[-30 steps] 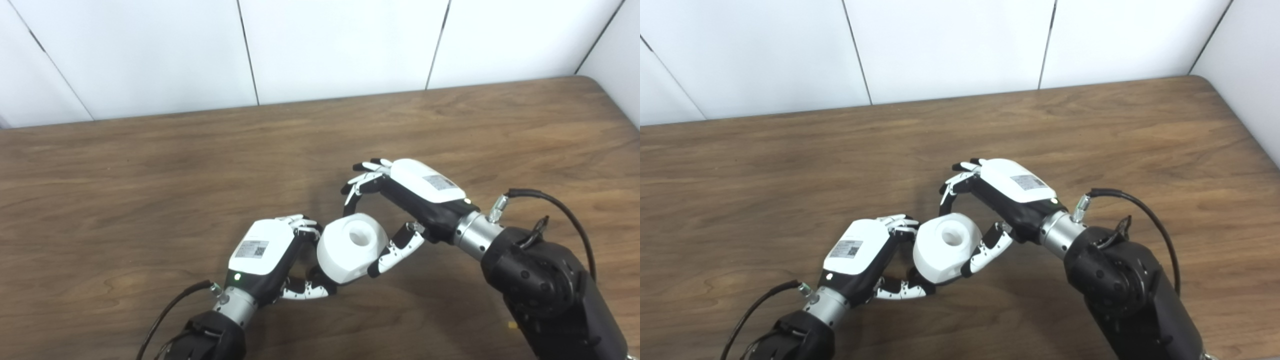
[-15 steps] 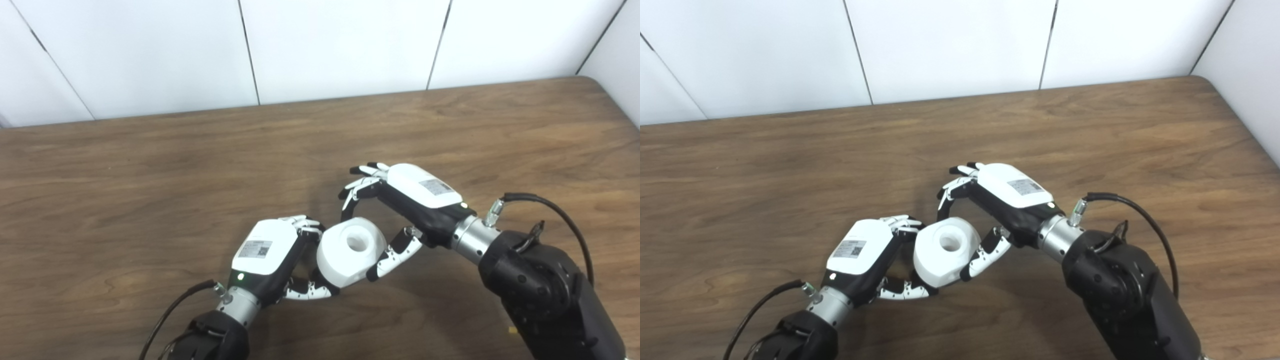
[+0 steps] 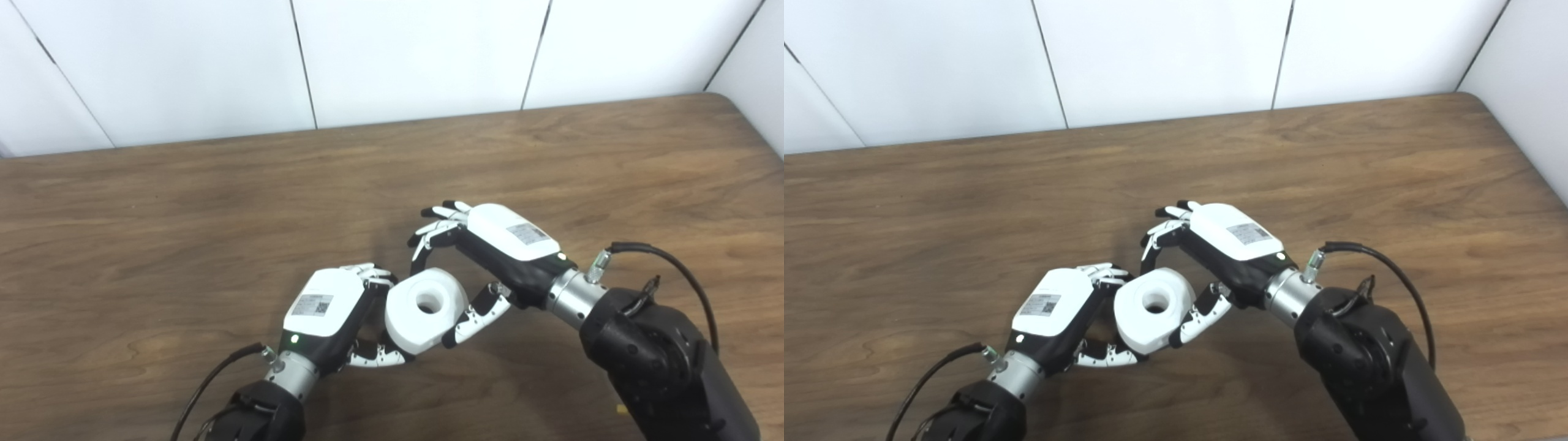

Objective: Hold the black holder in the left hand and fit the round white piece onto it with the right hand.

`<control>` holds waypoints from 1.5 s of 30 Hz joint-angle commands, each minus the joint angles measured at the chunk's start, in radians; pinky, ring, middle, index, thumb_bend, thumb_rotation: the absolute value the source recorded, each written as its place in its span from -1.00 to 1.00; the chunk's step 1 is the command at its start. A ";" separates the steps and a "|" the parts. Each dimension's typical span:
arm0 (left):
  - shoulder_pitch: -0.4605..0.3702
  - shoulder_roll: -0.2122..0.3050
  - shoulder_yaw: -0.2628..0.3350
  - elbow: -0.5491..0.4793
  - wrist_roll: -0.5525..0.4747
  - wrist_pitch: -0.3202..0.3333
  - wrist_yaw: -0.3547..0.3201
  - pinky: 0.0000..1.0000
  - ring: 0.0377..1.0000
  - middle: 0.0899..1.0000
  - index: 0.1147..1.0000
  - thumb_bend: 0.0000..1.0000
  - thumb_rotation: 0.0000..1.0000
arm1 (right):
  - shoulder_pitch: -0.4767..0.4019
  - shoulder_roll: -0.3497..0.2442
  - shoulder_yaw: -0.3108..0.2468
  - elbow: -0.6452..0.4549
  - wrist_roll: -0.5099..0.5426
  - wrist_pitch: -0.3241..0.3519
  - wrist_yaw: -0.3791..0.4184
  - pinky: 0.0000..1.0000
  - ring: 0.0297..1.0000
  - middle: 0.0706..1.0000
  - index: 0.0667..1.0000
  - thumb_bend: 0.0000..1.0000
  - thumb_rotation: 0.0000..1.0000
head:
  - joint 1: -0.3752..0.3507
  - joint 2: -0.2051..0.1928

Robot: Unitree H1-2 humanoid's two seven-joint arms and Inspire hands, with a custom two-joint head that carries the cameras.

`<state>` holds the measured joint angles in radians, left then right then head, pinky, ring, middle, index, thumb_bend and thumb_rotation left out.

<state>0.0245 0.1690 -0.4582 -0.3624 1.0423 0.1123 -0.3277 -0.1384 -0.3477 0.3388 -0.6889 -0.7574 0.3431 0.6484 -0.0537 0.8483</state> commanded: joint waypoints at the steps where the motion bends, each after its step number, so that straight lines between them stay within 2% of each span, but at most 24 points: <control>1: 0.013 0.007 -0.011 0.001 0.032 0.014 -0.039 0.67 0.70 0.53 -0.16 0.04 -0.89 | -0.008 -0.009 0.018 -0.008 -0.011 -0.029 0.028 1.00 0.86 0.53 -0.10 0.05 -0.70 | -0.001 0.000; 6: 0.014 0.010 -0.012 -0.005 0.032 0.016 -0.047 0.68 0.71 0.53 -0.16 0.03 -0.89 | -0.009 -0.012 0.021 -0.013 -0.021 -0.006 0.051 1.00 0.86 0.55 -0.09 0.05 -0.68 | -0.005 0.001; 7: 0.014 0.010 -0.012 -0.005 0.032 0.017 -0.048 0.68 0.71 0.53 -0.16 0.03 -0.89 | -0.008 -0.012 0.020 -0.014 -0.022 -0.001 0.057 1.00 0.87 0.56 -0.01 0.48 -0.51 | -0.005 0.001; 8: 0.014 0.011 -0.012 -0.005 0.032 0.017 -0.049 0.68 0.71 0.53 -0.16 0.03 -0.89 | -0.008 -0.012 0.019 -0.015 -0.023 0.004 0.061 1.00 0.88 0.56 0.04 0.71 -0.41 | -0.006 0.000; 9: 0.014 0.011 -0.012 -0.005 0.031 0.016 -0.049 0.69 0.71 0.54 -0.16 0.03 -0.89 | -0.007 -0.011 0.018 -0.016 -0.024 0.007 0.064 1.00 0.88 0.57 0.08 0.87 -0.33 | -0.006 0.000; 11: 0.014 0.011 -0.012 -0.005 0.030 0.017 -0.049 0.69 0.71 0.53 -0.16 0.03 -0.89 | -0.006 -0.011 0.017 -0.017 -0.026 0.011 0.069 1.00 0.90 0.58 0.11 0.97 -0.27 | -0.006 0.000; 19: 0.015 0.009 -0.013 -0.006 0.036 0.015 -0.056 0.68 0.71 0.53 -0.16 0.03 -0.89 | -0.001 -0.003 0.004 -0.019 -0.035 0.007 0.089 1.00 0.94 0.61 0.23 1.00 -0.15 | -0.007 0.000; 28: 0.012 0.010 -0.017 -0.011 0.050 0.025 -0.091 0.70 0.72 0.54 -0.16 0.03 -0.89 | -0.010 -0.019 0.010 -0.018 -0.069 0.005 0.145 1.00 1.00 0.72 0.55 1.00 -0.09 | -0.006 0.000; 35: 0.011 0.014 -0.021 -0.011 0.054 0.030 -0.104 0.69 0.71 0.53 -0.16 0.03 -0.90 | -0.010 -0.022 0.001 -0.022 -0.066 0.008 0.153 1.00 1.00 0.75 0.61 1.00 -0.10 | -0.006 0.000; 40: 0.009 0.016 -0.024 -0.012 0.063 0.037 -0.119 0.69 0.71 0.53 -0.16 0.03 -0.89 | -0.028 -0.008 -0.022 -0.045 -0.044 0.039 0.164 1.00 1.00 0.77 0.62 1.00 -0.07 | -0.002 -0.003; 45: 0.010 0.018 -0.023 -0.009 0.059 0.035 -0.115 0.68 0.71 0.53 -0.16 0.03 -0.89 | -0.101 0.002 -0.065 -0.099 -0.021 0.115 0.236 1.00 1.00 0.78 0.62 1.00 -0.07 | -0.005 -0.004</control>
<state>0.0182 0.1658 -0.4725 -0.3924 1.0743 0.1394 -0.3955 -0.1779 -0.3497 0.2998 -0.7387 -0.7892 0.4414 0.8748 -0.0583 0.8437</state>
